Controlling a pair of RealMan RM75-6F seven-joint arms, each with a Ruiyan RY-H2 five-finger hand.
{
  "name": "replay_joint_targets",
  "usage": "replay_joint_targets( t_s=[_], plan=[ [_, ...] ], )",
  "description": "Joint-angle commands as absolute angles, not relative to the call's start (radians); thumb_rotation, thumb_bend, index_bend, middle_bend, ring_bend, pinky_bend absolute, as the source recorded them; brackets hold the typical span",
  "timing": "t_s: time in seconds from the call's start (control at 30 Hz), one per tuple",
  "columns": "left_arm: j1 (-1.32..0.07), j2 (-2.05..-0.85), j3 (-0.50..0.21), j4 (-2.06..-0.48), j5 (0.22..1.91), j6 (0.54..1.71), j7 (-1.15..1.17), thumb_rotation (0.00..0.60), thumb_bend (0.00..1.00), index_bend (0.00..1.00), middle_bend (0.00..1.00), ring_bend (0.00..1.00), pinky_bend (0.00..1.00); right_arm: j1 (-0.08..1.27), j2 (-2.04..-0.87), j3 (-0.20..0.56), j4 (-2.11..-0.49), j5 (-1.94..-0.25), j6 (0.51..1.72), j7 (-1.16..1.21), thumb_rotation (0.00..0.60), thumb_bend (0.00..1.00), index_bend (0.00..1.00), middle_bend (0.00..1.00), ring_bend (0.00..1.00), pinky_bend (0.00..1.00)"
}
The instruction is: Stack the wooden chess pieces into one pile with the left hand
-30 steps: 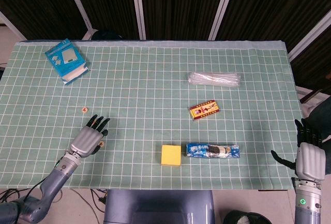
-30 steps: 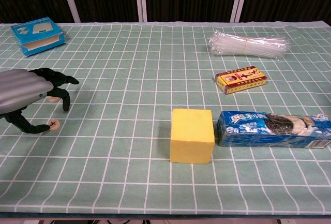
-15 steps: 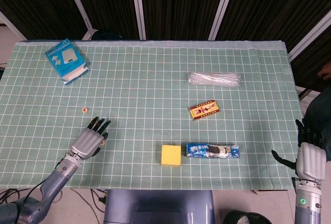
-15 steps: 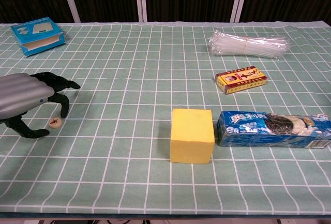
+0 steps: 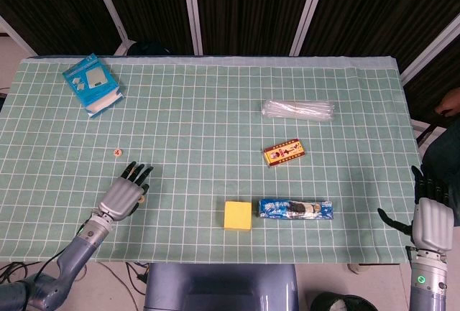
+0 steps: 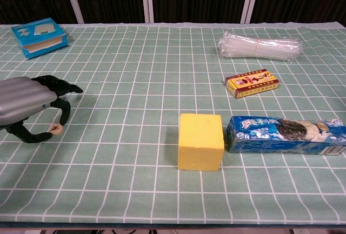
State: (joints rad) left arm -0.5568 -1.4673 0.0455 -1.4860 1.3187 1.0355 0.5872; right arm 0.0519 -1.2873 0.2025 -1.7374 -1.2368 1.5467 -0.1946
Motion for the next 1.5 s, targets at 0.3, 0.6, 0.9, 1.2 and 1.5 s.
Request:
replay_joint_targets(
  t_s=[0.3, 0.6, 0.9, 1.2, 1.5],
  plan=[
    [-0.556, -1.471, 0.038, -1.487, 1.317, 1.036, 0.602, 0.6, 0.33, 0.48, 0.04, 0.0, 0.01, 0.052, -1.289, 0.203, -1.735, -1.238, 1.55, -0.197, 0.6, 0.23, 0.02, 0.01, 0.0, 0.0],
    [-0.55, -1.441, 0.016, -1.512, 1.319, 1.059, 0.575, 0.6, 0.33, 0.49, 0.05, 0.0, 0.01, 0.051, -1.288, 0.204, -1.735, -1.239, 1.552, -0.193, 0.6, 0.23, 0.02, 0.01, 0.0, 0.0],
    [-0.551, -1.386, -0.038, -1.522, 1.278, 1.067, 0.503, 0.6, 0.33, 0.49, 0.05, 0.0, 0.01, 0.051, -1.289, 0.204, -1.736, -1.239, 1.552, -0.196, 0.6, 0.23, 0.02, 0.01, 0.0, 0.0],
    [-0.569, -1.408, -0.079, -1.444, 1.203, 1.029, 0.475, 0.6, 0.33, 0.49, 0.05, 0.0, 0.01, 0.052, -1.288, 0.201, -1.734, -1.242, 1.549, -0.199, 0.6, 0.23, 0.02, 0.01, 0.0, 0.0],
    [-0.588, -1.445, -0.1, -1.398, 1.168, 1.024, 0.504, 0.6, 0.33, 0.48, 0.05, 0.0, 0.01, 0.053, -1.289, 0.202, -1.733, -1.239, 1.548, -0.199, 0.6, 0.23, 0.02, 0.01, 0.0, 0.0]
  ],
)
